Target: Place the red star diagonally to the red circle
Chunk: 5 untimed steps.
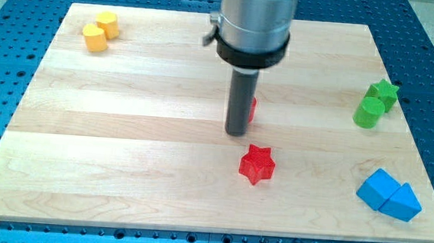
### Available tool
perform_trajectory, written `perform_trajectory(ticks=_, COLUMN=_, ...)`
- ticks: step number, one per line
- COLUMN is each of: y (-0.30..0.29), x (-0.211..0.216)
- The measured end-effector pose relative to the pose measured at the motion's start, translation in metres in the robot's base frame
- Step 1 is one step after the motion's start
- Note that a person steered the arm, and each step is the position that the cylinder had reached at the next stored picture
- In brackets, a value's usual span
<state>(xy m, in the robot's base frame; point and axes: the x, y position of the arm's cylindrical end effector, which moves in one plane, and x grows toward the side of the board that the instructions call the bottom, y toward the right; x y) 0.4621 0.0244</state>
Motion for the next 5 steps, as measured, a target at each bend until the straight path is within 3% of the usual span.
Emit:
perform_trajectory(ticks=1, y=-0.0052, x=-0.0367)
perform_trajectory(ticks=5, y=-0.0139, x=-0.0367)
